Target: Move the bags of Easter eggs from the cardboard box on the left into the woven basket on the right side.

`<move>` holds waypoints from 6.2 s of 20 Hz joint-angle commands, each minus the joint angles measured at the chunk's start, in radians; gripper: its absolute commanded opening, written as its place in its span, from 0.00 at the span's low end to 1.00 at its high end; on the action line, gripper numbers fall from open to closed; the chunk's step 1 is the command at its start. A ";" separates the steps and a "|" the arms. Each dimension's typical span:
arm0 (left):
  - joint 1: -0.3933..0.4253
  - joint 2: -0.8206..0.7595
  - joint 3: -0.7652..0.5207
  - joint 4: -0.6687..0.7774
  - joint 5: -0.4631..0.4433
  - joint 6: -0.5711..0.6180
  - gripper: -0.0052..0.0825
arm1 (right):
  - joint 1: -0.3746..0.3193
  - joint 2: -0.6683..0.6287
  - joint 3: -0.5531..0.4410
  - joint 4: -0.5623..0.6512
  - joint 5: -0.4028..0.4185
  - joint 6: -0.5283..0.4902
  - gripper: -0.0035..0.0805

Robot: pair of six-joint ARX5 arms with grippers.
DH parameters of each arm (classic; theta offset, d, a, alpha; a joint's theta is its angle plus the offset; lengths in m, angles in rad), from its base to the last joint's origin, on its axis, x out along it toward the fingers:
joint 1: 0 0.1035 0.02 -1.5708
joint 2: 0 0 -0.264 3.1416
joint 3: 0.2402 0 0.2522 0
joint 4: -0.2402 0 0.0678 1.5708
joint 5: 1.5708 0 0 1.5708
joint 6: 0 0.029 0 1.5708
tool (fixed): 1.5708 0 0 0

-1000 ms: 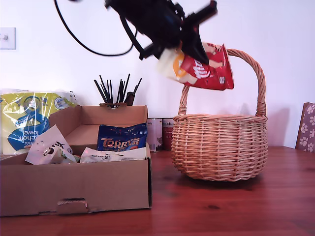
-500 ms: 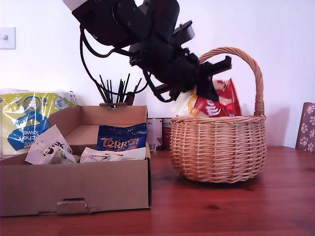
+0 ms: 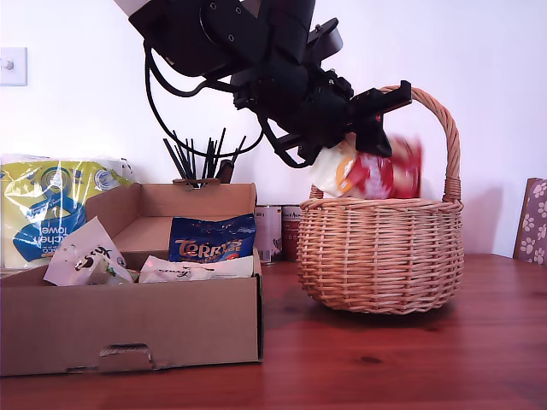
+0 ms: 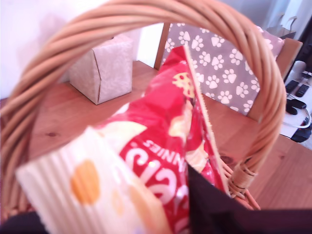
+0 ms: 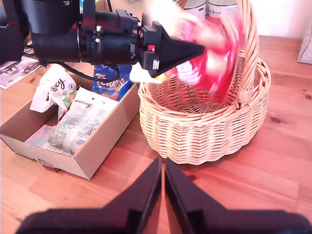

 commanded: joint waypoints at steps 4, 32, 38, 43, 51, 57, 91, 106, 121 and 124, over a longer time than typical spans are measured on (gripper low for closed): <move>-0.011 0.009 -0.011 0.000 0.003 -0.029 0.41 | 0.003 -0.001 0.003 0.009 0.000 -0.002 0.03; 0.358 -0.783 -0.516 -0.719 0.099 0.458 0.04 | 0.002 0.034 0.003 0.002 0.000 -0.002 0.03; 0.423 -0.744 -0.516 -0.779 0.194 0.136 0.79 | 0.002 0.037 0.003 -0.003 0.000 -0.001 0.03; 0.402 -0.609 -0.515 -0.782 0.238 -0.068 0.96 | 0.002 0.037 0.003 -0.005 0.000 -0.001 0.03; 0.336 -0.418 -0.479 -0.800 0.193 -0.169 0.96 | 0.002 0.037 0.003 -0.006 0.000 -0.001 0.03; 0.313 -0.285 -0.397 -0.832 0.133 -0.169 0.95 | 0.002 0.037 0.003 -0.005 0.000 -0.001 0.03; 0.240 -0.353 -0.082 -0.703 0.203 -0.121 0.10 | 0.002 0.037 0.003 -0.006 0.000 0.001 0.03; 0.063 -0.094 -0.079 -0.115 0.104 -0.144 0.10 | 0.002 0.037 0.003 -0.005 0.000 0.002 0.03; 0.006 -0.030 -0.076 -0.167 -0.006 -0.142 0.31 | 0.002 0.037 0.003 -0.006 -0.001 0.003 0.03; 0.006 -0.030 -0.076 -0.173 -0.008 -0.141 0.33 | 0.002 0.037 0.003 -0.006 -0.001 0.003 0.03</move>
